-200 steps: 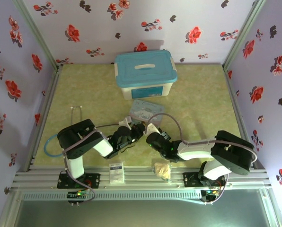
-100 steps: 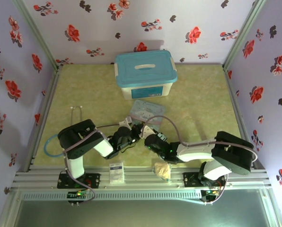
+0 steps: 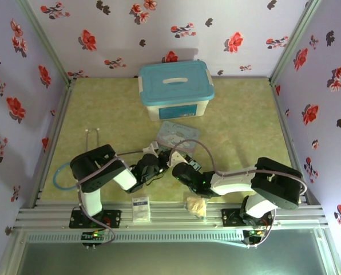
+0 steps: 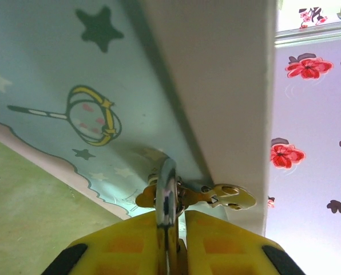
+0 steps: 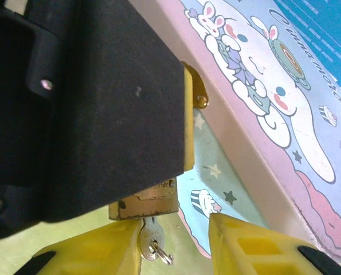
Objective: Unlock the padlock with the key
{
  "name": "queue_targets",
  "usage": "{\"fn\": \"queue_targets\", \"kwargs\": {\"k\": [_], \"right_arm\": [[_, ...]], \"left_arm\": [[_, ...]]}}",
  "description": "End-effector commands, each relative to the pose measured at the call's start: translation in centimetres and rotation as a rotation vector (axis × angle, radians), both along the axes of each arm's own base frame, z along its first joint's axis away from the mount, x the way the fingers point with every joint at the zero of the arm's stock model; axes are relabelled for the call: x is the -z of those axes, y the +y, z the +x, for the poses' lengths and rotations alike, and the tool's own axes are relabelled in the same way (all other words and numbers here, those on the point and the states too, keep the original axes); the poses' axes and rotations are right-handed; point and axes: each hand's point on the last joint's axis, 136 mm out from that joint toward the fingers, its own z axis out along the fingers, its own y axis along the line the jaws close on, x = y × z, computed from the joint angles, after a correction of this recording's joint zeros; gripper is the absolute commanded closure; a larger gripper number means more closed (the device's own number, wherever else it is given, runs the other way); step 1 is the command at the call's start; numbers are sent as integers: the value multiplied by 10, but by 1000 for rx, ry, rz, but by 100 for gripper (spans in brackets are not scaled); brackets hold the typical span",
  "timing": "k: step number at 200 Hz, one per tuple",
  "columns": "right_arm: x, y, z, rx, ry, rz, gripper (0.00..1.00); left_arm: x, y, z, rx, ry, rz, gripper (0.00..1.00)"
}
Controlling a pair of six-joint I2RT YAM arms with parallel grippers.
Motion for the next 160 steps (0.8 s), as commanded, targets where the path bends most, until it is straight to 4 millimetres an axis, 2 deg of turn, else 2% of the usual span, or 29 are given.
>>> {"fn": "queue_targets", "kwargs": {"k": [1,38,63,105,141,160], "right_arm": [[-10,-13,1,65,-29,21,62],[-16,-21,-4,59,-35,61,59],[-15,-15,-14,5,10,95,53],[-18,-14,-19,-26,-46,80,49],[-1,-18,-24,-52,-95,35,48],[6,-12,-29,-123,-125,62,47]], "left_arm": [[-25,-12,-10,66,-36,-85,100],[-28,-11,-8,60,-42,-87,100],[-29,-11,-7,58,-43,-89,100],[-28,-10,-7,54,-46,-84,100],[-32,-9,-8,57,-56,-87,100],[-32,-8,-7,54,-58,-83,100]]}}
